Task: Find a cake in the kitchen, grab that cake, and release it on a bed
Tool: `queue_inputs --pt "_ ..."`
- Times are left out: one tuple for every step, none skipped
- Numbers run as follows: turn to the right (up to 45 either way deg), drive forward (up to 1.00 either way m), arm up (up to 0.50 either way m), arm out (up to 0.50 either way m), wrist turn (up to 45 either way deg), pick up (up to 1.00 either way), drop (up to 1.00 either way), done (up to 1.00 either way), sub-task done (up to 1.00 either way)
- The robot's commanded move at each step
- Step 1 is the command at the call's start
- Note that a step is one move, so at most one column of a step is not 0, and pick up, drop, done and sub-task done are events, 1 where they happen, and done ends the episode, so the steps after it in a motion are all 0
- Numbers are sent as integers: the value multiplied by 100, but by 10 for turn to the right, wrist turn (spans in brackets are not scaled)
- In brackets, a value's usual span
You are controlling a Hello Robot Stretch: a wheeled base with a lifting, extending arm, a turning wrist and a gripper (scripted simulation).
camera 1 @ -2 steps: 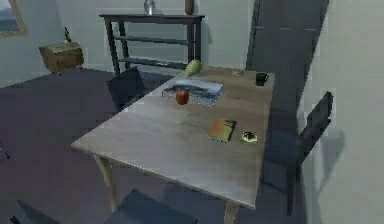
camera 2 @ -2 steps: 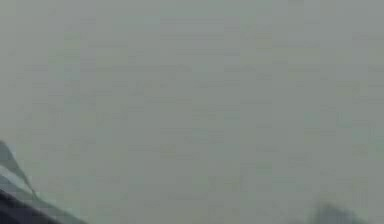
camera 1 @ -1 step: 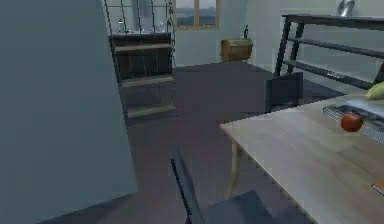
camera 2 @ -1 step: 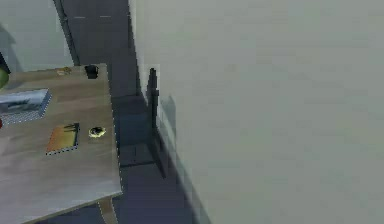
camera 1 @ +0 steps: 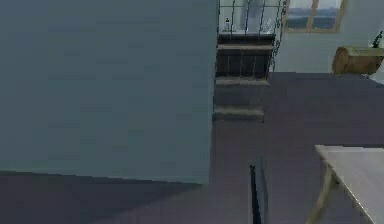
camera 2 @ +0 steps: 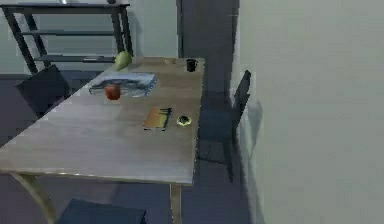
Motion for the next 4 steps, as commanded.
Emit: queue_inputs --pt "450 0 0 0 0 0 0 0 0" --pt "450 0 0 0 0 0 0 0 0" --pt "210 0 0 0 0 0 0 0 0" --pt "0 45 0 0 0 0 0 0 0"
